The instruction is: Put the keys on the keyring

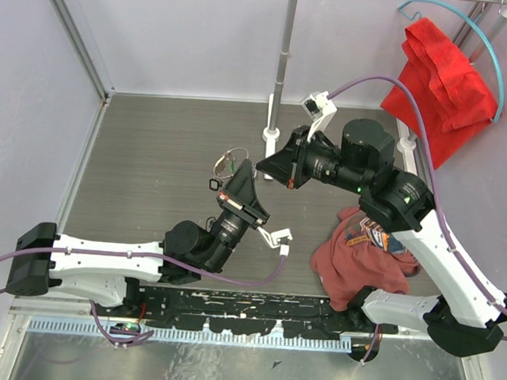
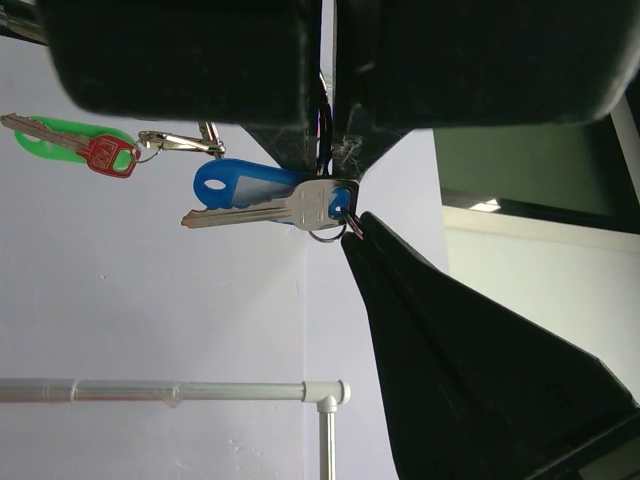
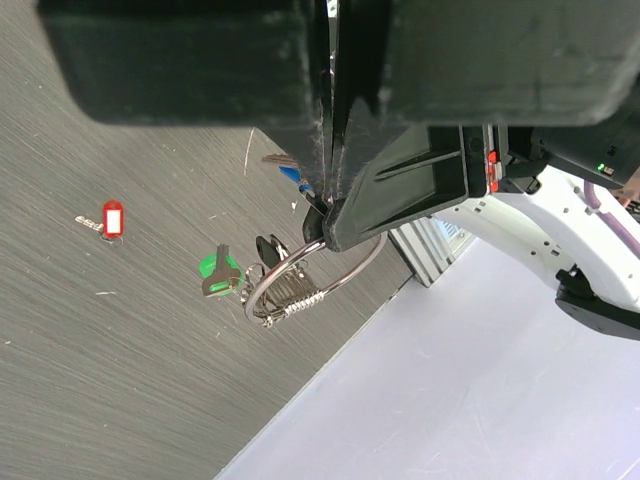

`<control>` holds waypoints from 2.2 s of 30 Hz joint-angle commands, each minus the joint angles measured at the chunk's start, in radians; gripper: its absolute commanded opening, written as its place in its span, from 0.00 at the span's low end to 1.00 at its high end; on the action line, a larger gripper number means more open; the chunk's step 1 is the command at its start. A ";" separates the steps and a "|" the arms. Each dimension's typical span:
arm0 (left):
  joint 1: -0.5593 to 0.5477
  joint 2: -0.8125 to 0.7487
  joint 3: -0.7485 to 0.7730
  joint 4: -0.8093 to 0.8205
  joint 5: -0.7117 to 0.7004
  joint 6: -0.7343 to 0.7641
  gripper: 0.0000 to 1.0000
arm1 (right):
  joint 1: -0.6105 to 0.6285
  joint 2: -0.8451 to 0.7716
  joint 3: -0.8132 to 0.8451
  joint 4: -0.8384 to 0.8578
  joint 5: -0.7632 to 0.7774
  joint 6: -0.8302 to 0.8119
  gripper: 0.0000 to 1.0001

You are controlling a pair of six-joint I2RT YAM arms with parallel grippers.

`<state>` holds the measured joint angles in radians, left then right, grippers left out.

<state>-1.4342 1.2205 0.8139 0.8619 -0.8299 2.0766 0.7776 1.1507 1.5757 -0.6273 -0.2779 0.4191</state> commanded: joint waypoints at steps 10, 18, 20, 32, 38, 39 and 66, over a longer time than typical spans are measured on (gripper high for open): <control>-0.002 0.000 0.010 0.066 0.023 0.106 0.00 | 0.005 0.027 0.068 -0.029 0.012 0.006 0.01; -0.002 0.011 0.007 0.082 0.029 0.116 0.00 | 0.007 0.045 0.081 -0.048 0.008 0.004 0.01; -0.002 0.013 0.007 0.084 0.031 0.116 0.00 | 0.006 0.046 0.080 -0.049 0.005 0.004 0.01; -0.002 0.010 0.007 0.092 0.034 0.119 0.00 | 0.009 0.067 0.105 -0.090 0.032 -0.003 0.01; -0.002 0.011 0.008 0.097 0.034 0.124 0.00 | 0.008 0.079 0.120 -0.149 0.067 -0.005 0.01; -0.002 0.013 0.008 0.101 0.034 0.126 0.00 | 0.009 0.081 0.122 -0.157 0.073 -0.005 0.01; -0.019 -0.031 0.080 -0.058 -0.117 -0.113 0.00 | 0.008 -0.045 -0.009 -0.196 0.332 -0.144 0.01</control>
<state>-1.4353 1.2388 0.8188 0.8726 -0.8547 2.0644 0.7883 1.1149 1.6096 -0.8078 -0.0891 0.3378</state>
